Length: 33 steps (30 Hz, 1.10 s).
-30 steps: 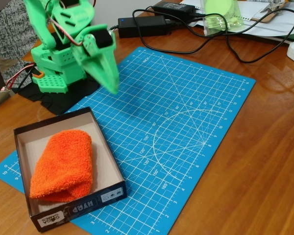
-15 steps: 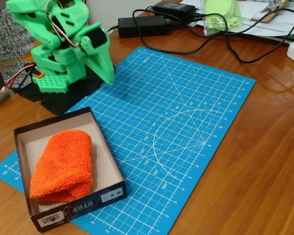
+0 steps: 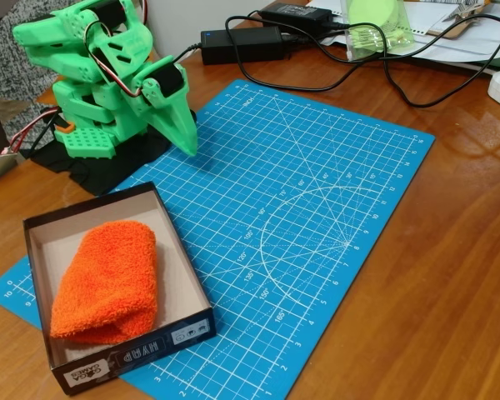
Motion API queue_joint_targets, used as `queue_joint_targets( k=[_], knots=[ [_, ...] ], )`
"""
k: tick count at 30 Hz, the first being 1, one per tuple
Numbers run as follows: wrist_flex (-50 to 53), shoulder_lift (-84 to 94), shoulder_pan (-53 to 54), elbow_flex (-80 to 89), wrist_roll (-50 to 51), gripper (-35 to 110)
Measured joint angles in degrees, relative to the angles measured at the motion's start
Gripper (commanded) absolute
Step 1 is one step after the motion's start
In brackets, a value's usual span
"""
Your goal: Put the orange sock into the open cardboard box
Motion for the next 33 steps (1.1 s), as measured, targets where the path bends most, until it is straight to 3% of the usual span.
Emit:
queue_joint_targets(
  k=[33],
  knots=[
    [-1.0, 0.1, -0.7, 0.2, 0.0, 0]
  ],
)
